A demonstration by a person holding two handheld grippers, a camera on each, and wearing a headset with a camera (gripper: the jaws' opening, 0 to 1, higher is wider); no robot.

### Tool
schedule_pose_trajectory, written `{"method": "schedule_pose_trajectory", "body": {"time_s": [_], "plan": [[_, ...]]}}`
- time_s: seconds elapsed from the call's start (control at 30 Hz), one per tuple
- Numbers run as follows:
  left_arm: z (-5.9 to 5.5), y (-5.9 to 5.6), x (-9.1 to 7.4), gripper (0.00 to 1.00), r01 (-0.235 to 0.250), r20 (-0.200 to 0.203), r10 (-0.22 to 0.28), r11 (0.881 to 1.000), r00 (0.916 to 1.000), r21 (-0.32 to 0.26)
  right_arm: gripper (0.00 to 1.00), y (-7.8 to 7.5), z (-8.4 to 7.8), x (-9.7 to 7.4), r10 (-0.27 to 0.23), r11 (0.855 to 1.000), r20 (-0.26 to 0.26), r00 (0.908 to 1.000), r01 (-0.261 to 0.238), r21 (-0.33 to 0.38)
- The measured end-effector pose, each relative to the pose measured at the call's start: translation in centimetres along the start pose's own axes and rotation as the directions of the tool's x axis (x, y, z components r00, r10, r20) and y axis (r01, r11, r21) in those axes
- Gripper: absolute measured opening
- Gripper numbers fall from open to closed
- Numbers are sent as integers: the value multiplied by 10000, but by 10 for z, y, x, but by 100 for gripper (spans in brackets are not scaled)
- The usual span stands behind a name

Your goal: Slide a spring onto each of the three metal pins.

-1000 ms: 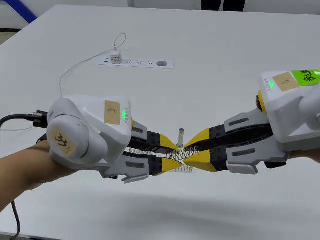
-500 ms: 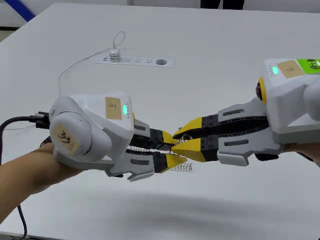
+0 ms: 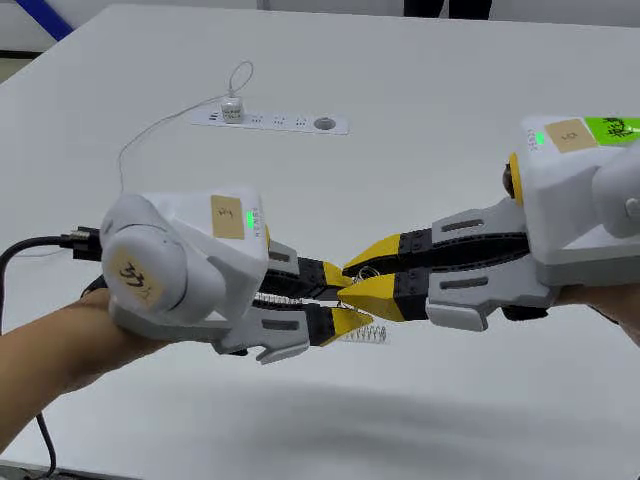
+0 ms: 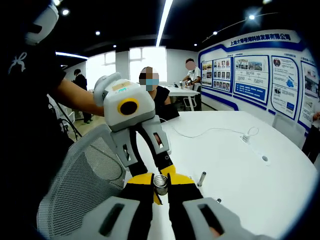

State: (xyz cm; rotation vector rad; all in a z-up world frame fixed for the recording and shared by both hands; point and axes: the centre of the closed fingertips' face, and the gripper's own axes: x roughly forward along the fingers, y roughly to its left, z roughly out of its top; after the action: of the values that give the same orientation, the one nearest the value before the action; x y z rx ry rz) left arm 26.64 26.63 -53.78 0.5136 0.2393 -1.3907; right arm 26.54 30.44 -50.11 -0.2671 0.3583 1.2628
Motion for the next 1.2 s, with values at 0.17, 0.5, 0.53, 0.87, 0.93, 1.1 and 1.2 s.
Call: {"method": "schedule_pose_trajectory", "body": {"time_s": [0.17,0.5,0.53,0.87,0.93,1.1,1.2], "plan": [[-1,3,-1,13,-196,-1,196,9998,9998,-35,10,-2,0,0,-57,10000,-12,10000,57,81],[-1,17,-13,32,-680,106,688,9955,9976,-653,10,-11,8,-4,-375,9992,232,9990,373,127],[-3,18,-14,35,-676,63,684,9943,9976,-826,10,-14,8,-5,-455,9989,217,9987,452,143],[-17,24,-26,59,-1017,-235,993,9838,9948,-1479,10,-34,4,-13,-1065,9938,201,9941,1057,356],[-19,26,-28,62,-1131,-277,1101,9823,9935,-1491,10,-37,4,-15,-1205,9923,215,9925,1198,322],[-26,32,-34,67,-1438,-272,1412,9714,9896,-1892,10,-47,1,-20,-1444,9887,198,9893,1434,435],[-28,34,-39,69,-1589,-224,1577,9650,9872,-2088,10,-57,-4,-27,-1672,9846,147,9858,1662,550]]}}
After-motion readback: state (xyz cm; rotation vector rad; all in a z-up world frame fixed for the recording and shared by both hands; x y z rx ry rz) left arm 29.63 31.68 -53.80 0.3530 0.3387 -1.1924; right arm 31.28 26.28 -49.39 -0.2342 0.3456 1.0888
